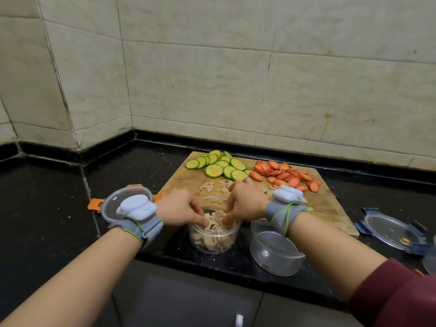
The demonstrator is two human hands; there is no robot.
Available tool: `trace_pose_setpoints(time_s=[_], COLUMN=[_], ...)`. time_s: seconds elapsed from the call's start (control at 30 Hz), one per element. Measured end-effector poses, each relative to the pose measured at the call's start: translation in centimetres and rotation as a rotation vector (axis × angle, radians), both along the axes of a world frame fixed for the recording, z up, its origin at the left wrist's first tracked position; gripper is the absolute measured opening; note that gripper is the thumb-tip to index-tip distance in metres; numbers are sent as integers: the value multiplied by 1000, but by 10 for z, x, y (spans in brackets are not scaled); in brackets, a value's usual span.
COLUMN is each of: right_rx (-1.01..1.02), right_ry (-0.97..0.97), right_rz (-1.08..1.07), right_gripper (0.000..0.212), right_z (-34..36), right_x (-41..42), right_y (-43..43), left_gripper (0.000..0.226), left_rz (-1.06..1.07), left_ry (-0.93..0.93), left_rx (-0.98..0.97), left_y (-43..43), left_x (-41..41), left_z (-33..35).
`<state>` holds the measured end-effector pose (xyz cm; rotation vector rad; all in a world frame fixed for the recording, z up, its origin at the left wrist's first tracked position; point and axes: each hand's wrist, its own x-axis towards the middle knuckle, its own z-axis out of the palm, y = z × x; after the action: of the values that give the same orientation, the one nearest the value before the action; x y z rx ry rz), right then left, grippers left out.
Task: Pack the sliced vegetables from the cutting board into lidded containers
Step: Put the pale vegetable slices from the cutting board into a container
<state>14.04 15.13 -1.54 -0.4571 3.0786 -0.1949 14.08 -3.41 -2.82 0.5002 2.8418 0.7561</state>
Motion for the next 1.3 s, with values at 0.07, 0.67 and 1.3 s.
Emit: trace_pose_setpoints(time_s=[0.07,0.67,1.3], right_rx=[45,-134,-100], right_ry=[17,-104,-239], right_rz=[14,-81,91], right_gripper=[28,46,57], right_z=[-1,20,-6], right_x=[-2,-80,-121], right_y=[0,56,38], left_gripper=[28,69,50], left_rz=[-1,82,21], left_ry=[6,-105,-129], left_rx=[-4,-13,-31], left_y=[1,18,38], left_x=[1,-88,-137], left_z=[1,8,-10])
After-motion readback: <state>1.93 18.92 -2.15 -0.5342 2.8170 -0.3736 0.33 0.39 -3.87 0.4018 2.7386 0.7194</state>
